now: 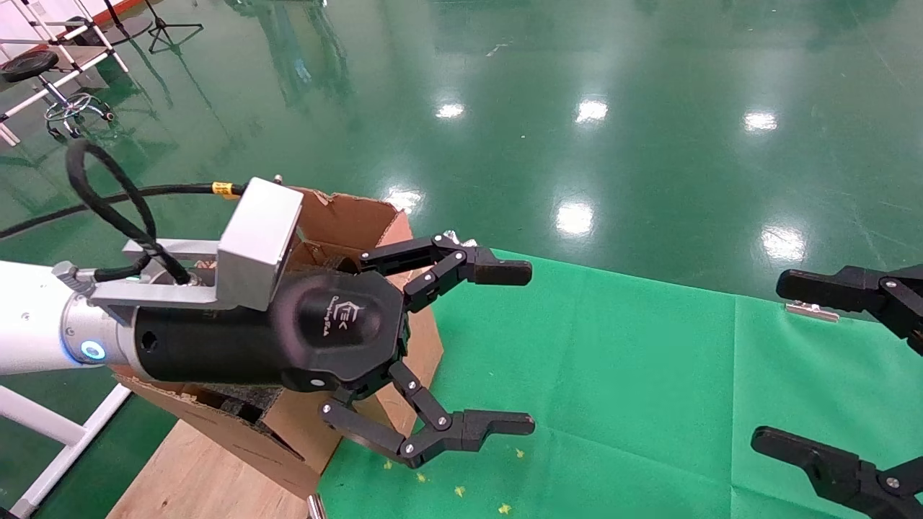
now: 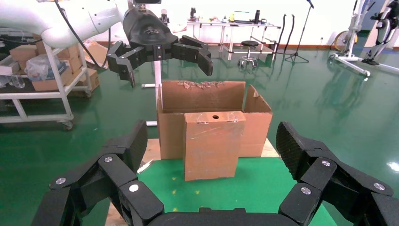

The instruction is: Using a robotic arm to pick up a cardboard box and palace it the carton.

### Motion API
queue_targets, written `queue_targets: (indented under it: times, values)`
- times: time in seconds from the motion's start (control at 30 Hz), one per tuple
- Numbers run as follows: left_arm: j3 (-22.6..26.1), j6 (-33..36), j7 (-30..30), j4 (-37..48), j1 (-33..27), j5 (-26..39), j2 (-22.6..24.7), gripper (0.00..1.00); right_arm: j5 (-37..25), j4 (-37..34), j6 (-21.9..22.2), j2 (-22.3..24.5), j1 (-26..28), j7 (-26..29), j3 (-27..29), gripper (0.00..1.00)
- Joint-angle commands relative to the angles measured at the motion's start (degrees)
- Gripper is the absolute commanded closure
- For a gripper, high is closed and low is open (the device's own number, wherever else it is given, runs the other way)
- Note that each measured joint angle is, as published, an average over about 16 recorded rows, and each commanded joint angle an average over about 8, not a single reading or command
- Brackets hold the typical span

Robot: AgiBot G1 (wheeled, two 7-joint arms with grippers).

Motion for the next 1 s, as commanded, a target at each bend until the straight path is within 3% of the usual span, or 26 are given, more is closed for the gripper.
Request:
queue_targets:
  times: [0.03,0.1,0.27,0.33,0.57,0.8,1.0]
  values:
    - [0.0,0.0,0.0,0.0,0.0,-0.1,0.0,0.0,0.0,0.0,0.0,0.0,0.0,0.0,0.0,0.04]
    - [0.0,0.0,0.1,-0.1,0.0,0.1,-0.1,0.0,0.0,0.0,0.0,0.0,0.0,0.0,0.0,0.23]
    - [0.6,-1.1,0.5,-0.8,-0.8,3.6,-0.9,0.0,0.0,0.0,0.0,0.0,0.0,0.0,0.0,0.86]
    - [1.2,-2.3,0.4,-1.3,-1.4,6.4,-1.4,0.0,0.0,0.0,0.0,0.0,0.0,0.0,0.0,0.98]
    - [3.4,-7.8,-3.0,-2.4,-3.6,16.0,-2.8,0.0,0.0,0.0,0.0,0.0,0.0,0.0,0.0,1.0]
    - [4.1,-9.2,-3.2,-2.8,-4.4,19.1,-3.2,0.0,0.0,0.0,0.0,0.0,0.0,0.0,0.0,1.0]
    - [6.2,-14.2,-3.1,-3.9,-7.3,30.5,-3.0,0.0,0.0,0.0,0.0,0.0,0.0,0.0,0.0,1.0]
